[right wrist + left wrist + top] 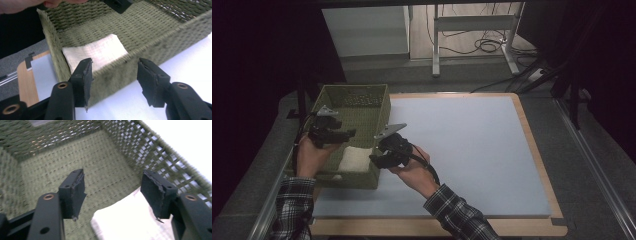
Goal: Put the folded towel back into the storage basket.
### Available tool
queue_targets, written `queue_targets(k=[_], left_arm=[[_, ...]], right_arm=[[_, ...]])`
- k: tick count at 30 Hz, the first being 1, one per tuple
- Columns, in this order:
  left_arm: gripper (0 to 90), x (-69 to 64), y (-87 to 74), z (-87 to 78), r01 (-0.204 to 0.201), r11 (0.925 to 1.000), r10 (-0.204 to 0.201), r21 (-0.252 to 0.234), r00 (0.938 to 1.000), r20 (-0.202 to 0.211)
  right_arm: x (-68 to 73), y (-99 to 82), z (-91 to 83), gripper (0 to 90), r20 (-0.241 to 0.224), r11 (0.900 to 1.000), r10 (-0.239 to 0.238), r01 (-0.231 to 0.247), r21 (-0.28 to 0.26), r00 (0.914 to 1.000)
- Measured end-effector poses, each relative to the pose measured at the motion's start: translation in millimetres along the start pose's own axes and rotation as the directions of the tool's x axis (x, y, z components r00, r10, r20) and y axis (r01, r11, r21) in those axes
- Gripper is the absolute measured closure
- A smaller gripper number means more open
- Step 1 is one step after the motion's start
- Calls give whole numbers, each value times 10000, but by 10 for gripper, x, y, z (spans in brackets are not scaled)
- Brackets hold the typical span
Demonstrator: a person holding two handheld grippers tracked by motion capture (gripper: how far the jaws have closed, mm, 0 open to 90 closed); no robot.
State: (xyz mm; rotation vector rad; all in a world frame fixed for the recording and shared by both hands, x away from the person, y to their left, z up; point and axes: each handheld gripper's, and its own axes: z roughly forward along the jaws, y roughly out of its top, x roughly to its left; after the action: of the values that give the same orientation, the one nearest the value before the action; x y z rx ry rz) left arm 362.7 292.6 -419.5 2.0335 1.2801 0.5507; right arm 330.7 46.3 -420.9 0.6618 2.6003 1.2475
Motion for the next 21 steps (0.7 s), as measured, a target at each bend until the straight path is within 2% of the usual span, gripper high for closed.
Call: queue_targets(k=[4, 11, 14, 16, 18, 19, 20, 21], left_arm=[[294, -95, 63, 9, 43, 9999, -37, -167, 9994, 352], [226, -275, 160, 82, -398, 9992, 400, -47, 9974, 602], [248, -289, 183, 129, -711, 9970, 699, 305, 9968, 386], [323, -232, 162, 177, -1022, 9923, 1007, 699, 9946, 254], [381, -141, 120, 256, -1217, 9835, 1169, 1336, 9922, 435], [401, -72, 76, 343, -1531, 9676, 1447, 2010, 9879, 562], [430, -72, 76, 343, -1531, 9676, 1447, 2010, 9879, 562], [430, -53, 55, 386, -1619, 9605, 1516, 2264, 9865, 624]], right_arm=[[-66, -93, -85, 410, 129, 10000, -70, 69, 29, 9999], [-190, -254, -215, 360, 207, 10000, 28, -30, 63, 9998], [-237, -324, -286, 352, 284, 9999, 66, -68, 88, 9996], [-267, -371, -338, 352, 344, 9999, 99, -101, 71, 9994], [-302, -417, -388, 351, 385, 9999, 140, -142, 42, 9992], [-320, -438, -413, 351, 423, 9999, 156, -158, 33, 9990], [-320, -438, -413, 351, 423, 9999, 156, -158, 33, 9990], [-354, -471, -451, 352, 487, 9998, 202, -202, 4, 9986]])
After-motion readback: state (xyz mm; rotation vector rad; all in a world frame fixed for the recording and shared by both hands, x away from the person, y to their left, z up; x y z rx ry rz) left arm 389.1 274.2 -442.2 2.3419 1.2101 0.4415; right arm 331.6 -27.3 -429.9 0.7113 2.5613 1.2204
